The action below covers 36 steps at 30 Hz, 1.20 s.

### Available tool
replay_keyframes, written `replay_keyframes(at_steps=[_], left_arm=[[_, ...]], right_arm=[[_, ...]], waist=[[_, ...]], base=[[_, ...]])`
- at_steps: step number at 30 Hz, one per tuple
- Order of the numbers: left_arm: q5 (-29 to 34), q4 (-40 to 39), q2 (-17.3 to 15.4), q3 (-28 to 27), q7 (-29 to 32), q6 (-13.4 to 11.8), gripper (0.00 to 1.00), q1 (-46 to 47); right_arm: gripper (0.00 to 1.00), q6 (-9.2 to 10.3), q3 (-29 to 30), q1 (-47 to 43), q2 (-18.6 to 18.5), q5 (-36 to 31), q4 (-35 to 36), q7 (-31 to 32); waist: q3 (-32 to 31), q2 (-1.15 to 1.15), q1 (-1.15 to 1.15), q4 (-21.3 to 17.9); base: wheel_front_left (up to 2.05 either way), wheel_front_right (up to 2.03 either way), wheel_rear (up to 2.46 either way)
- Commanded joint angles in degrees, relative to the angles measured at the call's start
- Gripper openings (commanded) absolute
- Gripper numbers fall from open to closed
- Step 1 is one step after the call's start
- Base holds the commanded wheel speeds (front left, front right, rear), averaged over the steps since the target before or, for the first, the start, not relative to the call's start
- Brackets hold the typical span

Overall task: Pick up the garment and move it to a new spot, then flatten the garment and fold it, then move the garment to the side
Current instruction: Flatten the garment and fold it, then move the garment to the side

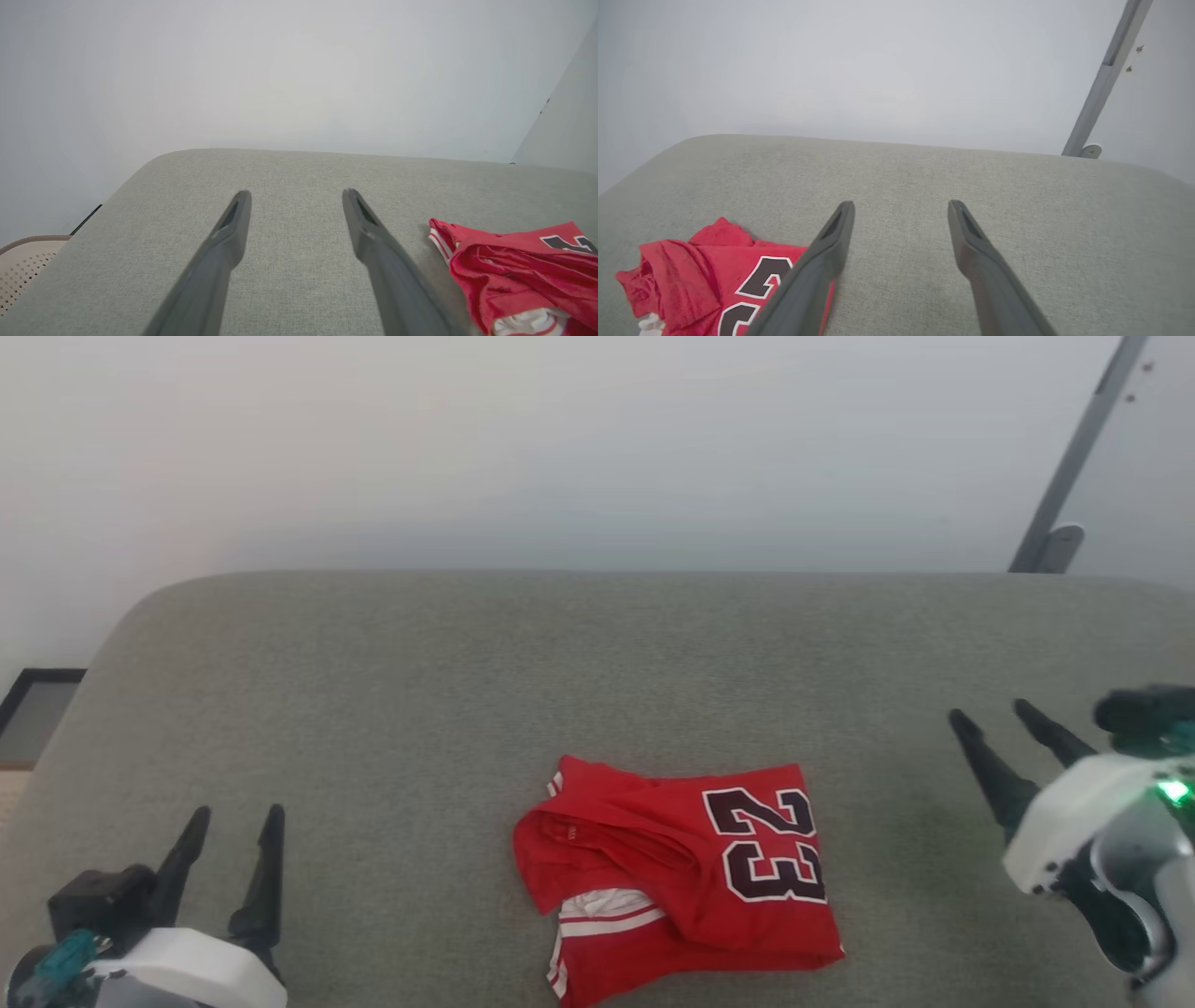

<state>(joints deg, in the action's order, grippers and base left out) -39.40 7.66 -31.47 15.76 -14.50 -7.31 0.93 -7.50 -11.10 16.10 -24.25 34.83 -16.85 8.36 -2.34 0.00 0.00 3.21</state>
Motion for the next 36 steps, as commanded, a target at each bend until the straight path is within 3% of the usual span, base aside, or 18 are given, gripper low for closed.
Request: replay_keyframes(at_steps=[1,18,36], left_arm=[[-0.5,-0.3,-0.2,-0.6,-0.4,-0.4,1.0,-1.0],[-0.8,-1.5,-0.6,-2.2,-0.6,-0.6,1.0,-3.2],[-0.5,-1.9,-0.8,-1.6,-0.2,-0.1,1.0,-2.0]], right_arm=[[1.0,0.02,1.5,-1.9,-0.1,-0.9,1.0,-1.5],[1.0,0.02,9.4,-11.2,3.2,-4.6,4.3,-8.3],[1.0,0.02,9.5,-12.7,5.0,-6.1,5.5,-5.7]], waist=[[-0.2,0.0,0.0,-0.9],[0.1,0.0,0.0,-3.6],[0.3,0.0,0.0,-2.0]], base=[[0.0,0.0,0.0],[0.0,0.0,0.0],[0.0,0.0,0.0]])
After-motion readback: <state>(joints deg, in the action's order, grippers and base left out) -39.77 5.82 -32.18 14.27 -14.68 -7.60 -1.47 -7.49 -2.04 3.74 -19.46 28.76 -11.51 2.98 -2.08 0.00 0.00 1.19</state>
